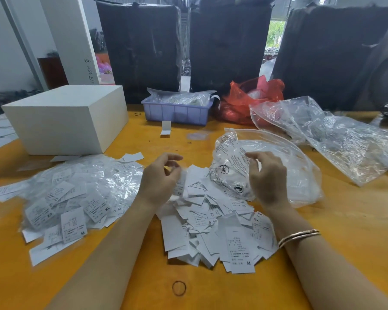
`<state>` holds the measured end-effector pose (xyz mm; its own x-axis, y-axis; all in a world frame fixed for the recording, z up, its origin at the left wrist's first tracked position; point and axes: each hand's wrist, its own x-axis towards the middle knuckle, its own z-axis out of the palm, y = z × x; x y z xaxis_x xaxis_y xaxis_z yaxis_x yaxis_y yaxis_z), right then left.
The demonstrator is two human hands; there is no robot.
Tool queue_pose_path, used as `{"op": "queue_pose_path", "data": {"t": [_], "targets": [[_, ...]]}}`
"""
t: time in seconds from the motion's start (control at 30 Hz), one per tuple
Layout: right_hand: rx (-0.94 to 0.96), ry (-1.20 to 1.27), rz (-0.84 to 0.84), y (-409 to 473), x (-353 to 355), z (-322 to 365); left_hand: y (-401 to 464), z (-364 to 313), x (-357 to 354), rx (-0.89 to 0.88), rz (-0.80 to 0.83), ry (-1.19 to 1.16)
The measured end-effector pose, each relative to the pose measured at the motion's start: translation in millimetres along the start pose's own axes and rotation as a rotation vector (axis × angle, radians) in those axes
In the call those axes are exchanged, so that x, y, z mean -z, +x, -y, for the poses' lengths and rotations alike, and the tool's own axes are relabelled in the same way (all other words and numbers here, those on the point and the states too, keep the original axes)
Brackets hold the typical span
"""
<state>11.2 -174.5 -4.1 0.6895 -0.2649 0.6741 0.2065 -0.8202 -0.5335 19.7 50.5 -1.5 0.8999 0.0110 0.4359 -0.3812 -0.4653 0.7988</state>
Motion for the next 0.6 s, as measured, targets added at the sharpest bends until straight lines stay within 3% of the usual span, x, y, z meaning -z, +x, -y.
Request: {"op": "queue_pose_path", "data": {"t": [0.1, 0.17, 0.3, 0.4, 0.47, 0.6], "targets": [[-0.143, -0.395, 0.305, 3.2, -2.4, -22.7, 2.5, 6.5, 6.9, 0.082, -0.016, 0.201], [-0.151, -0.534, 0.422, 3.0, -5.9, -26.3, 3.1, 11.4, 11.4, 0.188, 0.027, 0.370], [-0.110, -0.532, 0.360, 6.0, -8.7, -26.4, 1.4, 15.3, 16.5, 0.308, 0.088, 0.697], [-0.144, -0.423, 0.288, 6.6, -9.7, -27.1, 1.2, 17.6, 12.7, 0.201, 0.048, 0.883], [-0.189, -0.346, 0.264, 7.2, -10.4, -28.1, 0.1, 16.7, 9.0, 0.101, -0.002, 0.856], [-0.314, -0.292, 0.305, 11.0, -8.8, -28.9, -4.4, 9.5, -2.0, -0.099, 0.009, 0.583]]}}
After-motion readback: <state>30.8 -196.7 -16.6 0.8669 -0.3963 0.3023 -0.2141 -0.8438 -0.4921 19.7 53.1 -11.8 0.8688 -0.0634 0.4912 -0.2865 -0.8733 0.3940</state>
